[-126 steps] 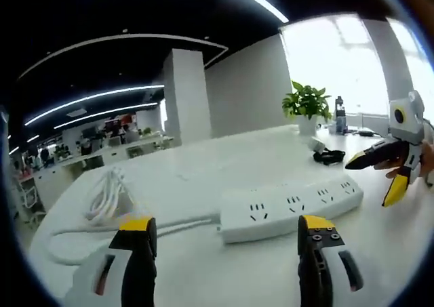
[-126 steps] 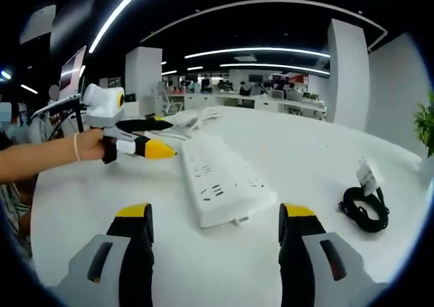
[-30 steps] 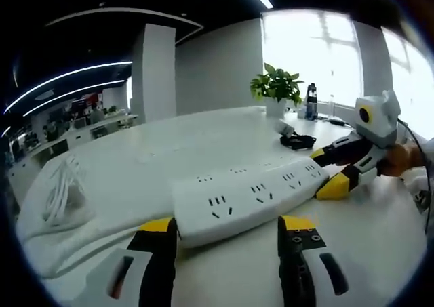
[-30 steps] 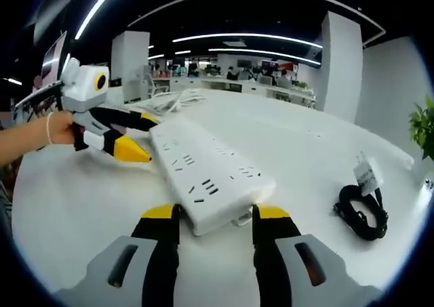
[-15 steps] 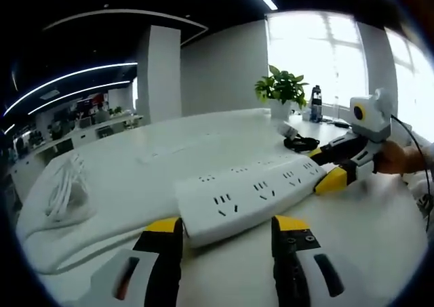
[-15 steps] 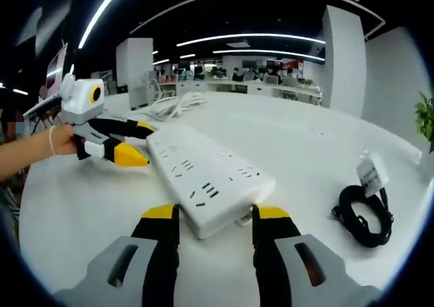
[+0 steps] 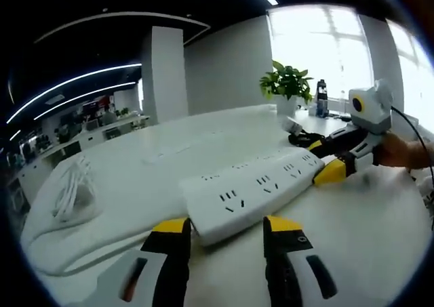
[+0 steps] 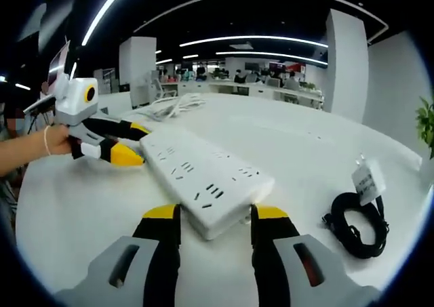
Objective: Straighten the power strip on the desk, plug the charger into it
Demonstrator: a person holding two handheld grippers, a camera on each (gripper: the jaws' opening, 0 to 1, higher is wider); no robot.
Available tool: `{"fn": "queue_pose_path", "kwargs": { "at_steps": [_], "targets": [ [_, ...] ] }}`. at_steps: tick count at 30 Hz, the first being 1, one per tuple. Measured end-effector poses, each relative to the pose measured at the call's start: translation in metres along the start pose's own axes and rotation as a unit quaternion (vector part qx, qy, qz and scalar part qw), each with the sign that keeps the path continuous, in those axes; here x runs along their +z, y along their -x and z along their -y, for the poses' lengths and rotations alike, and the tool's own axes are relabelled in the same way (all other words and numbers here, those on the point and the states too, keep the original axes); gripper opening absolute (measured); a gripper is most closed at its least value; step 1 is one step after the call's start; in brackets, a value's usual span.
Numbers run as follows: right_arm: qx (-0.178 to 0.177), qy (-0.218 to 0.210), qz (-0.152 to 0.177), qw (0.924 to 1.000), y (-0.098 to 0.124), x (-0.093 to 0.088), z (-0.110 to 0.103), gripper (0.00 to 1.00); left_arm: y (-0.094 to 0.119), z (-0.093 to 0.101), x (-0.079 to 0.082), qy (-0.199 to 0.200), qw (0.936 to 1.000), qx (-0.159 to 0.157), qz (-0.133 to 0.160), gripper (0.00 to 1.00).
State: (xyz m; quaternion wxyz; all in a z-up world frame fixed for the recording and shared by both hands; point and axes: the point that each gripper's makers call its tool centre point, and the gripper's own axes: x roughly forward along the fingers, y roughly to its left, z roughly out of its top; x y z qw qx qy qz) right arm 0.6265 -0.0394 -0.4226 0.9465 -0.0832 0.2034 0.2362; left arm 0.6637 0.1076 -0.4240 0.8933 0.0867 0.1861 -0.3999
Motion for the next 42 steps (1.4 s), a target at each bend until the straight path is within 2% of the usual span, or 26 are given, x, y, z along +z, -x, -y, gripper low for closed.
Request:
{"fn": "queue_pose_path", "kwargs": {
  "at_steps": [4,19,30,42],
  "targets": [
    [0.002,0.0,0.001,1.0,0.0,0.0,0.003,0.38,0.004,-0.001,0.001,0.025,0.9996,-0.003,0.012,0.35],
    [0.015,0.008,0.002,0.9999,0.0,0.0,0.009,0.36,0.004,0.001,0.002,0.047,0.9986,0.015,0.02,0.34],
    [0.021,0.006,0.005,0.9997,0.0,0.001,0.016,0.35,0.002,0.005,0.004,0.052,0.9979,0.03,0.021,0.33],
    [0.029,0.007,0.001,0.9996,-0.001,0.001,0.023,0.35,-0.001,0.009,0.005,0.049,0.998,0.034,0.02,0.31]
  ]
}}
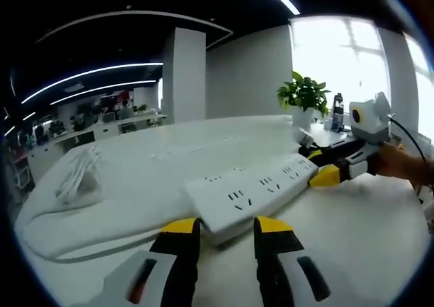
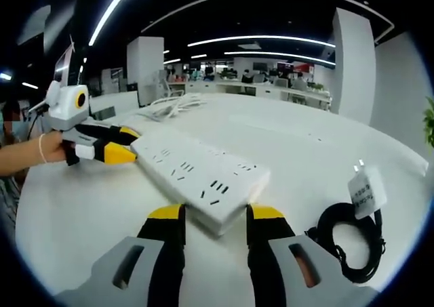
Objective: Straighten the power strip on the desk, plug the charger into it
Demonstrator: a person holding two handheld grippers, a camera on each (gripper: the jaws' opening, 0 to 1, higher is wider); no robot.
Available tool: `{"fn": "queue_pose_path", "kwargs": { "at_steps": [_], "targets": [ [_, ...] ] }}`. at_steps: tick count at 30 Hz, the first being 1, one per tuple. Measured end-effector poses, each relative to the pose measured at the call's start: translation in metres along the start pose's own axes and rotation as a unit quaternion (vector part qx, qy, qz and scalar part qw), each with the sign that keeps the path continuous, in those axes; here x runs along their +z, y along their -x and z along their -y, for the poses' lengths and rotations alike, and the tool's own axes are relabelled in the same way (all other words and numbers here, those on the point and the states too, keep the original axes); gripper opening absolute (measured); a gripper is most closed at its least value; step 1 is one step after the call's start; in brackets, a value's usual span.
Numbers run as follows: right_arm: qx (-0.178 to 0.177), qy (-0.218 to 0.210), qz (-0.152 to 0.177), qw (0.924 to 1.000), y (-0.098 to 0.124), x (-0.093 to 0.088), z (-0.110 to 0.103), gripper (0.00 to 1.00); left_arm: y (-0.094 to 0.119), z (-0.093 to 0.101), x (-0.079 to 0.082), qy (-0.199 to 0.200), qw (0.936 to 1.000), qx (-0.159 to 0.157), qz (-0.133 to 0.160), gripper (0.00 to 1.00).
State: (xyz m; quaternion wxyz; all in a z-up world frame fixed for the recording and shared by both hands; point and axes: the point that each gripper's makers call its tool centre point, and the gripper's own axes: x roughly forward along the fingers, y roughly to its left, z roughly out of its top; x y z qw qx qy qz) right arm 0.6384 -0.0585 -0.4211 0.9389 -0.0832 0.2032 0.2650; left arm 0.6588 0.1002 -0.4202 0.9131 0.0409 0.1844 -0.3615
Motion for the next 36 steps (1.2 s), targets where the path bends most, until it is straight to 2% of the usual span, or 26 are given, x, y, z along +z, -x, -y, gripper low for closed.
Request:
{"fn": "queue_pose_path", "kwargs": {
  "at_steps": [7,17,25,36],
  "targets": [
    [-0.001,0.008,-0.01,0.9999,-0.003,0.0,0.007,0.34,-0.001,0.004,-0.001,-0.001,1.0,0.001,-0.001,0.3],
    [-0.006,0.006,-0.008,0.9999,-0.008,0.0,0.014,0.33,-0.005,0.006,-0.002,-0.023,0.9993,0.028,-0.01,0.28],
    [-0.009,0.002,-0.008,0.9999,-0.008,0.0,0.016,0.33,-0.005,0.005,-0.002,-0.009,0.9987,0.048,-0.012,0.28],
    [-0.011,0.004,-0.009,0.9999,-0.007,0.0,0.019,0.32,-0.008,0.005,0.0,0.001,0.9987,0.049,-0.012,0.28]
  ]
}}
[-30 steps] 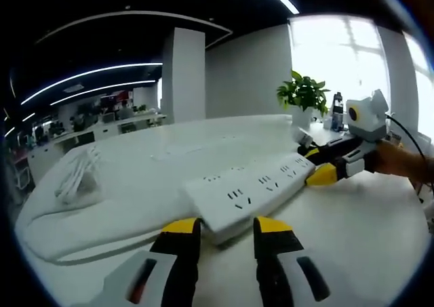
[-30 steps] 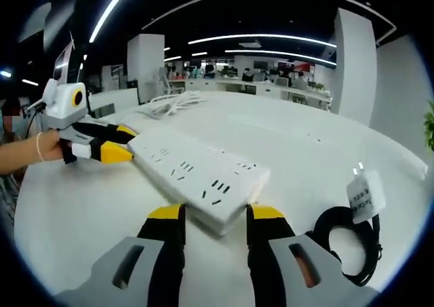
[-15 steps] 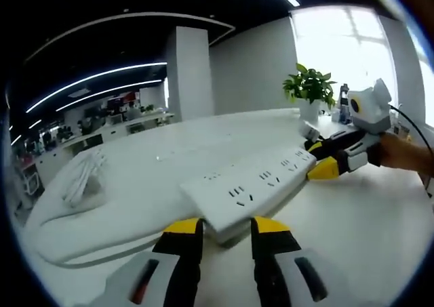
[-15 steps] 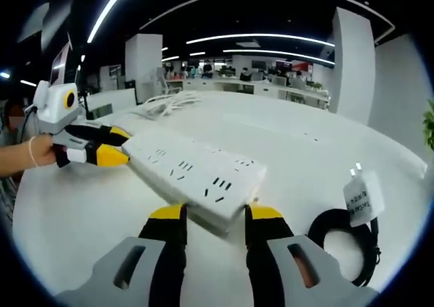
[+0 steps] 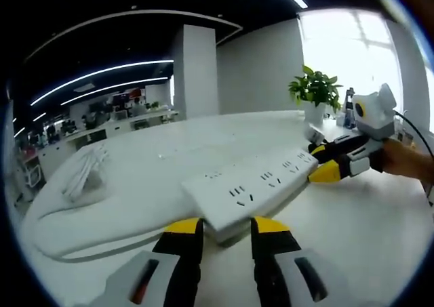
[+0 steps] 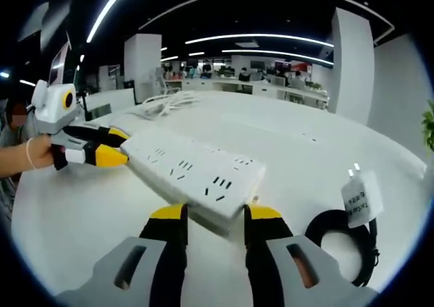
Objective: Straighten the power strip on the desk, plug the charger into it
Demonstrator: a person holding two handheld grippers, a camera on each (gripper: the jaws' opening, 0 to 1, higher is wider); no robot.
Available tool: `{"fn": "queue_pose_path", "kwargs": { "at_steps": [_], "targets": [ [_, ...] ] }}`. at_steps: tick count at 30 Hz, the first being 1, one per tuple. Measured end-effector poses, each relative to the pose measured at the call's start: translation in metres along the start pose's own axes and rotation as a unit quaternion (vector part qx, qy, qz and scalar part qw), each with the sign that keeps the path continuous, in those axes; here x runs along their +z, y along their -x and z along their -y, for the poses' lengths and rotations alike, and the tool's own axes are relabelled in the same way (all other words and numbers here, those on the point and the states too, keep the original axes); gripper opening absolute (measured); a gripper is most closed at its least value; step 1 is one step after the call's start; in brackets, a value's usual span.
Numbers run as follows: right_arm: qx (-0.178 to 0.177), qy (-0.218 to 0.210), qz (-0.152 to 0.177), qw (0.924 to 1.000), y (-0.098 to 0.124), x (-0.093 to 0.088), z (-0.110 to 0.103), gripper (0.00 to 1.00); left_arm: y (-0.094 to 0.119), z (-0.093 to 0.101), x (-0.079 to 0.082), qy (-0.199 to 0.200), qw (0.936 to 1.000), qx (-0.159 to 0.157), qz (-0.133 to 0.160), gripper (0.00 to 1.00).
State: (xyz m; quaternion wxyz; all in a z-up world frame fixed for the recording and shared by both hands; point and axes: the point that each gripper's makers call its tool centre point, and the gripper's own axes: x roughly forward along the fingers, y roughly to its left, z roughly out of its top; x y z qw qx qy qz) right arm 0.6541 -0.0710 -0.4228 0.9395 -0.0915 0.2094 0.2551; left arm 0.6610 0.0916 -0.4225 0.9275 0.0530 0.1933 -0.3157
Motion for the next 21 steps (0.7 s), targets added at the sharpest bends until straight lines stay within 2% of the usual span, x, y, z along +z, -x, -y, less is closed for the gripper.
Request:
{"fn": "queue_pose_path", "kwargs": {
  "at_steps": [21],
  "targets": [
    [-0.003,-0.005,0.002,1.0,-0.0034,0.002,0.0078,0.3,-0.0022,0.0014,0.0023,0.002,1.0,0.004,0.003,0.27]
  ]
}}
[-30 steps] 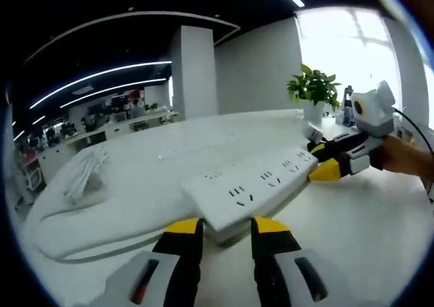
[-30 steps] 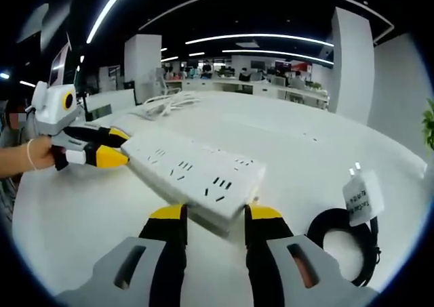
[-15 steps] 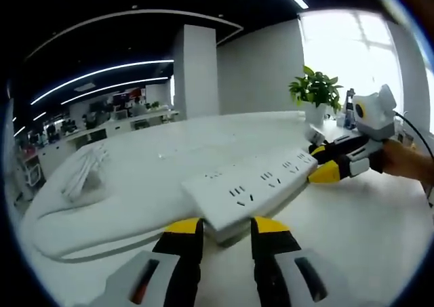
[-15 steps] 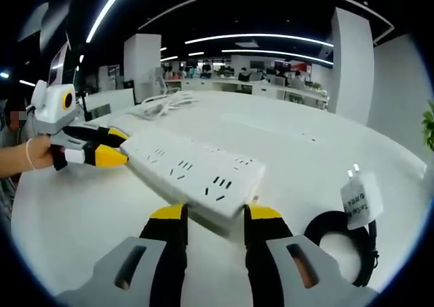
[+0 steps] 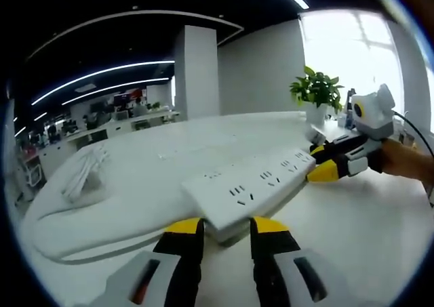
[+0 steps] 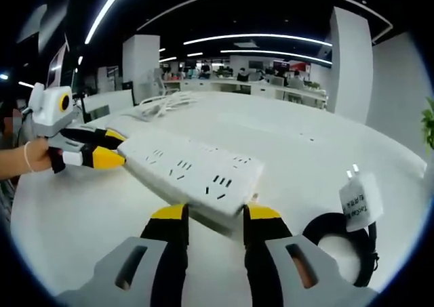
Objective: Straighten the power strip on the desk, plug the charger into it
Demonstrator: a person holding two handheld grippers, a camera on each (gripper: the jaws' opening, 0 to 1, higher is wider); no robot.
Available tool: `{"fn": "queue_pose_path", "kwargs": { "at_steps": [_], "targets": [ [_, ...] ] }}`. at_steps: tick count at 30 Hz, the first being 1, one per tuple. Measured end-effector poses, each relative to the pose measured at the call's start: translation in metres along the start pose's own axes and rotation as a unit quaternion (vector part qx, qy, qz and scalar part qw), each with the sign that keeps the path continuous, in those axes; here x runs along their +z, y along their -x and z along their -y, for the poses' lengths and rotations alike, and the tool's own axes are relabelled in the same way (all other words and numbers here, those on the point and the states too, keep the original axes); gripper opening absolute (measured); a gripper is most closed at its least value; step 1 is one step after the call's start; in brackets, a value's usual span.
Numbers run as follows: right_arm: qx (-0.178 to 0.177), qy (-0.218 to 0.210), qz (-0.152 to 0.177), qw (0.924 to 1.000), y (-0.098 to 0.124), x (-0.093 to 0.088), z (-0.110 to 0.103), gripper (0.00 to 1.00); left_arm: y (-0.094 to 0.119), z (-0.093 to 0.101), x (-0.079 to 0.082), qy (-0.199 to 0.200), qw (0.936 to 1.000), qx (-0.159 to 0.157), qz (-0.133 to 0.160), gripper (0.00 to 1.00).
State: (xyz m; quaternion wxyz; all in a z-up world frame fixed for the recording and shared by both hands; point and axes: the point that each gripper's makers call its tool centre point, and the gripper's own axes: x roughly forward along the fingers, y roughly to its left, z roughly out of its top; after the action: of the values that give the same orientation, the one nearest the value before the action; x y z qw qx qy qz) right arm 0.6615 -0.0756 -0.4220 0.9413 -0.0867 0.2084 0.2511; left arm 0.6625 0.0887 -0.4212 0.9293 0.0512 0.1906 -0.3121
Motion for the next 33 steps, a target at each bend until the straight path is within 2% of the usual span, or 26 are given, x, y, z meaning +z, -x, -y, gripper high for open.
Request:
{"fn": "queue_pose_path", "kwargs": {
  "at_steps": [33],
  "targets": [
    [-0.014,0.002,0.001,0.9999,0.0089,-0.0051,-0.007,0.25,0.0054,0.001,-0.0038,0.013,0.9999,-0.002,0.006,0.27]
  ]
}}
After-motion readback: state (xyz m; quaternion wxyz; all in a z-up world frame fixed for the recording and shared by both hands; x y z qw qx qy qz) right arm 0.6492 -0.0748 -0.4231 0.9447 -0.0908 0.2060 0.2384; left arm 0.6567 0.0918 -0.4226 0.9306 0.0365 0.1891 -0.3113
